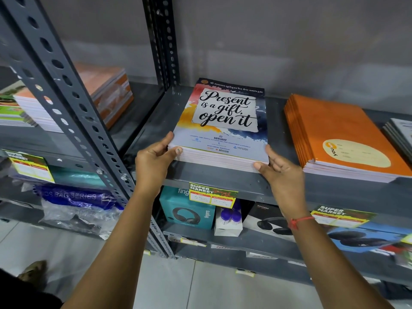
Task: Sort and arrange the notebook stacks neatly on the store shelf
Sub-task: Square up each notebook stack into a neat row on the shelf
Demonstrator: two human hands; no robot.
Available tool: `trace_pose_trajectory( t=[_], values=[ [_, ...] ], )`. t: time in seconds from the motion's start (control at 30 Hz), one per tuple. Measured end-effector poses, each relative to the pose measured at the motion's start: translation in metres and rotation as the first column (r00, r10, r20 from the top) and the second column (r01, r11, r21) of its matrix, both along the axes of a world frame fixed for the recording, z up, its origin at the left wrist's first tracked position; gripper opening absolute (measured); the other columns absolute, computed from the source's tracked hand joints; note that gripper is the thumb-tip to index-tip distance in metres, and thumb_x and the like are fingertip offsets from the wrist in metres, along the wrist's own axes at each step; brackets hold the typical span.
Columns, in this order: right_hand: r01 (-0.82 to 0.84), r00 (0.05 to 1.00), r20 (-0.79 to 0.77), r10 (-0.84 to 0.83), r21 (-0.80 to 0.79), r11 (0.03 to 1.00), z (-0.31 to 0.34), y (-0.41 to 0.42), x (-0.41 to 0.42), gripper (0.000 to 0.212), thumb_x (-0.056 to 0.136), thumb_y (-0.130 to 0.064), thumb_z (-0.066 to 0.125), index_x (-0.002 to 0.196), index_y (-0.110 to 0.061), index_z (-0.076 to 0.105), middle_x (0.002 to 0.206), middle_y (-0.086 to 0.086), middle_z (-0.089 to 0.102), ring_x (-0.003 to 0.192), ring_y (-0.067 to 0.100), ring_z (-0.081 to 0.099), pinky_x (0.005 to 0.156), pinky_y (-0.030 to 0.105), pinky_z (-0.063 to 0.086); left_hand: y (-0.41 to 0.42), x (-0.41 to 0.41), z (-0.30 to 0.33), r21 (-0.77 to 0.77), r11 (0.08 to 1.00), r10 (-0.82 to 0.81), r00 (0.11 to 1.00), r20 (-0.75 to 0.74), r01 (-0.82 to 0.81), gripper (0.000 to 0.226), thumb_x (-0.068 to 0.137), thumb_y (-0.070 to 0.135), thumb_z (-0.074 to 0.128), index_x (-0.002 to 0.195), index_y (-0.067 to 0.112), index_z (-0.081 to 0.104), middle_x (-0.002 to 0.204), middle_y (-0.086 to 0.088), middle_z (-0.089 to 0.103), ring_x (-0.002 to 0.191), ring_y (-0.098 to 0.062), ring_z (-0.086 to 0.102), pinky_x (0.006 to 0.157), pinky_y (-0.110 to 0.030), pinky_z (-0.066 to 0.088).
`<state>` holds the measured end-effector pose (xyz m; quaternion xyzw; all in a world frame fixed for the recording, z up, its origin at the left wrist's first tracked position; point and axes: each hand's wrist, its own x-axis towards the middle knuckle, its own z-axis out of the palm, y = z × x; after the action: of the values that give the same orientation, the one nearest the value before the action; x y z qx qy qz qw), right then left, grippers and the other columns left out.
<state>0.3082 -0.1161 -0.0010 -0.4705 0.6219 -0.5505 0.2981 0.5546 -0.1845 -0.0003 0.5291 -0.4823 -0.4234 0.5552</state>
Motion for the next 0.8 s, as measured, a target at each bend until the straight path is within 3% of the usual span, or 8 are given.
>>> trace_pose_trajectory(
  t=[0.13,0.27,0.47,0.53,0.6,0.7,0.8],
  values=[
    [0.009,0.999,-0.031,-0.010,-0.020,1.000,-0.001,0.001,0.002,0.056,0.080,-0.014,0.069,0.132,-0.014,0.051,0.119,-0.017,0.052,0.110,-0.007,0.052,0.086,-0.004,0.038,0.001,-0.002,0.002,0.008,1.000,0.028,1.000,-0.010,-0.028,0.044,0.077,0.005,0.069,0.119,0.013,0.060,0.098,0.014,0.066,0.073,0.017,0.062,0.068,0.000,0.047],
    [0.008,1.000,-0.020,-0.008,-0.020,1.000,0.000,0.001,0.002,0.056,0.080,-0.016,0.069,0.132,-0.015,0.051,0.133,-0.006,0.055,0.115,-0.003,0.051,0.094,0.003,0.037,0.002,-0.002,0.002,-0.003,1.000,0.027,1.000,-0.012,-0.027,0.044,0.078,0.003,0.068,0.120,0.010,0.059,0.104,0.010,0.065,0.073,0.017,0.062,0.071,-0.001,0.049],
    [0.024,1.000,-0.005,-0.024,-0.014,1.000,-0.003,0.000,0.004,0.054,0.080,-0.014,0.069,0.131,-0.013,0.052,0.130,-0.006,0.056,0.116,0.001,0.052,0.086,-0.007,0.036,0.004,-0.002,0.002,0.002,1.000,0.031,0.999,-0.015,-0.031,0.043,0.077,0.005,0.069,0.118,0.013,0.061,0.109,0.007,0.065,0.085,0.010,0.059,0.080,-0.001,0.047],
    [0.026,1.000,-0.004,-0.026,-0.011,1.000,-0.002,0.001,0.003,0.053,0.080,-0.015,0.069,0.131,-0.015,0.052,0.122,-0.015,0.054,0.113,-0.002,0.053,0.084,-0.007,0.037,0.006,-0.003,0.005,0.004,1.000,0.025,1.000,0.001,-0.025,0.043,0.077,0.005,0.069,0.118,0.013,0.061,0.110,0.006,0.065,0.088,0.006,0.060,0.081,-0.002,0.047],
    [0.002,1.000,0.005,-0.001,-0.001,1.000,0.000,0.001,0.003,0.054,0.080,-0.014,0.069,0.131,-0.015,0.052,0.114,-0.021,0.052,0.103,-0.015,0.053,0.081,-0.008,0.037,0.007,-0.003,0.009,0.027,0.999,0.023,1.000,0.015,-0.023,0.043,0.078,0.006,0.068,0.120,0.012,0.060,0.114,0.002,0.065,0.093,-0.002,0.062,0.084,-0.006,0.049],
    [-0.056,0.995,0.084,0.057,-0.019,0.998,0.007,0.006,-0.003,0.054,0.081,-0.007,0.067,0.133,-0.010,0.050,0.111,-0.023,0.055,0.091,-0.026,0.055,0.081,-0.005,0.040,0.022,-0.018,0.016,0.026,0.985,0.168,0.986,0.009,-0.168,0.047,0.082,0.013,0.065,0.127,0.012,0.054,0.129,-0.001,0.058,0.113,-0.010,0.058,0.095,-0.018,0.044],
    [0.117,0.988,0.105,-0.110,-0.067,0.991,0.011,0.026,-0.014,0.050,0.083,-0.013,0.066,0.132,-0.013,0.052,0.124,-0.010,0.058,0.109,-0.005,0.057,0.088,0.000,0.041,0.056,-0.062,0.024,-0.185,0.907,0.384,0.923,-0.007,-0.378,0.056,0.086,0.021,0.059,0.139,0.018,0.038,0.145,0.021,0.029,0.129,0.010,0.032,0.109,-0.016,0.030]
  ],
)
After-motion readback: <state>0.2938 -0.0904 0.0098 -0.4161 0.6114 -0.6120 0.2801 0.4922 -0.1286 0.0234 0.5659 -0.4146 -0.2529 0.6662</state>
